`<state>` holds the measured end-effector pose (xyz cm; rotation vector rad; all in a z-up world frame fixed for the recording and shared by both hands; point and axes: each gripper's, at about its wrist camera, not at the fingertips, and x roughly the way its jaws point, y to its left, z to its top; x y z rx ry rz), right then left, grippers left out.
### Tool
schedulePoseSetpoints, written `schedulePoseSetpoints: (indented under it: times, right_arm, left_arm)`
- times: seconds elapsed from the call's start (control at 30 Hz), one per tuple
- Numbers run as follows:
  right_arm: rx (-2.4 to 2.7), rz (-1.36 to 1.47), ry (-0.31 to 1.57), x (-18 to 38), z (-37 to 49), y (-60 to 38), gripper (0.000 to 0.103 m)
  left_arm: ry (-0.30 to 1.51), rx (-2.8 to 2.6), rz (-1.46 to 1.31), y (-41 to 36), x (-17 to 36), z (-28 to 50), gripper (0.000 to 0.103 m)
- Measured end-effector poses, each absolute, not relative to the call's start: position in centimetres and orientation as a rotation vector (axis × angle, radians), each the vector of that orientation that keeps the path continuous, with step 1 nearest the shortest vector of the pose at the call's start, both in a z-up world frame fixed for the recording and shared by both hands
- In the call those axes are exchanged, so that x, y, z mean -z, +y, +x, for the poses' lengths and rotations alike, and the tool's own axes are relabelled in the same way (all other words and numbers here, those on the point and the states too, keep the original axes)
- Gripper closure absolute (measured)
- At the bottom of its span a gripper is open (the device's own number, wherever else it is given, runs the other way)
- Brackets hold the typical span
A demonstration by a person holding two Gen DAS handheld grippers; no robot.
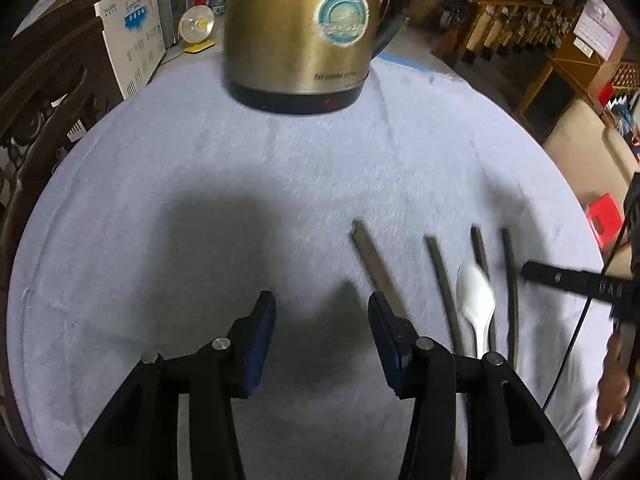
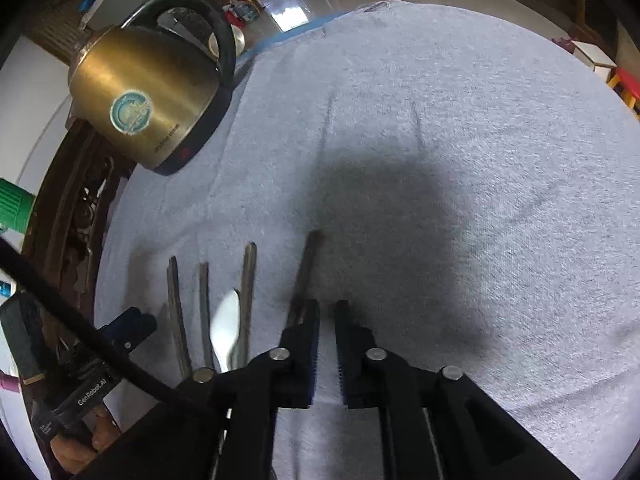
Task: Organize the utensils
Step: 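Grasp a dark chopstick with the left tool while the right tool grasps another chopstick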
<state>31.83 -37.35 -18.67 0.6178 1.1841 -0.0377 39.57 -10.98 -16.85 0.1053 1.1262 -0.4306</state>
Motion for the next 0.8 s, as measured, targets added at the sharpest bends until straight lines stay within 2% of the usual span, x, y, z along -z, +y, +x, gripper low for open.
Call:
schedulePoseSetpoints:
  times: [0.1,0.5,0.57,0.63,0.73,0.8]
  right_arm:
    - [0.046,0.603,1.179,18.5,32.6,-36.8,0.083]
    - [0.048,0.579,1.168,18.7,32.7,-36.4,0.083]
    - [0.063,0.569,1.176,18.6,32.9,-36.3,0.083]
    - [0.083,0.544,1.185,18.5,33.5,-35.8,0.083]
    - [0.121,0.444,1.218,18.2,34.6,-34.5,0.082]
    - [0.14,0.341,1.255,18.0,35.5,-33.3,0.083]
  left_arm:
    - [1.128,0.389,0.123,-12.5,17.8,40.4,0.052]
    - [1.058,0.392,0.216,-15.7,19.2,40.3,0.053]
    - [1.063,0.389,0.202,-15.0,19.2,40.7,0.063]
    - [1.067,0.381,0.207,-14.6,18.8,40.5,0.077]
    - [1.079,0.369,0.198,-14.3,18.5,40.6,0.088]
    - [1.085,0.366,0.187,-14.3,18.7,40.7,0.091]
